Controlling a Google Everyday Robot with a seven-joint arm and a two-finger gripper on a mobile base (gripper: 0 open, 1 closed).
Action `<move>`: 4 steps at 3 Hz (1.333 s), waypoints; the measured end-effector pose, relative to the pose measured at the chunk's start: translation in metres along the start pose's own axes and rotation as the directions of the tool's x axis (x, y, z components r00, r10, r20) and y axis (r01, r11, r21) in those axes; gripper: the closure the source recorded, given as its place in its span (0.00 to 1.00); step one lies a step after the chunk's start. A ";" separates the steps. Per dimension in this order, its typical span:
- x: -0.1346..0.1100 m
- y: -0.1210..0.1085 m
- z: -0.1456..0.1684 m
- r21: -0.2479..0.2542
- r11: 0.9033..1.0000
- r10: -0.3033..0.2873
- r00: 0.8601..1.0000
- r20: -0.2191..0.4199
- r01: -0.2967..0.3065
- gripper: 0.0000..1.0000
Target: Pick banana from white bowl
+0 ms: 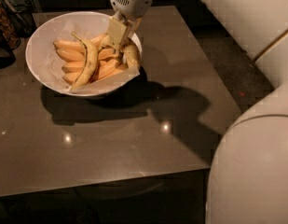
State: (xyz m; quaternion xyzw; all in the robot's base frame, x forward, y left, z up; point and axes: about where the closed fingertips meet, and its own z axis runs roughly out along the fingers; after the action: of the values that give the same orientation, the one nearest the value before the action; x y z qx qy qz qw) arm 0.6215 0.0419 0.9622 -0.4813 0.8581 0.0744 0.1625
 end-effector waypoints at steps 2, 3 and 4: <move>-0.001 0.004 -0.022 0.022 1.000 0.000 0.998 0.063 -0.001 1.00; 0.010 0.016 -0.049 0.025 1.000 -0.002 0.990 0.140 -0.001 1.00; 0.021 0.023 -0.065 0.010 1.000 -0.016 0.979 0.201 0.014 1.00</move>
Offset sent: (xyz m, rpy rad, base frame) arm -0.0219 -0.0144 0.0414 0.0794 -0.0849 -0.0136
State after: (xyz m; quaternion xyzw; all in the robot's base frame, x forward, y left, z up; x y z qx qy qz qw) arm 0.5785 0.0184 1.0145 -0.4770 0.8340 0.1178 0.2510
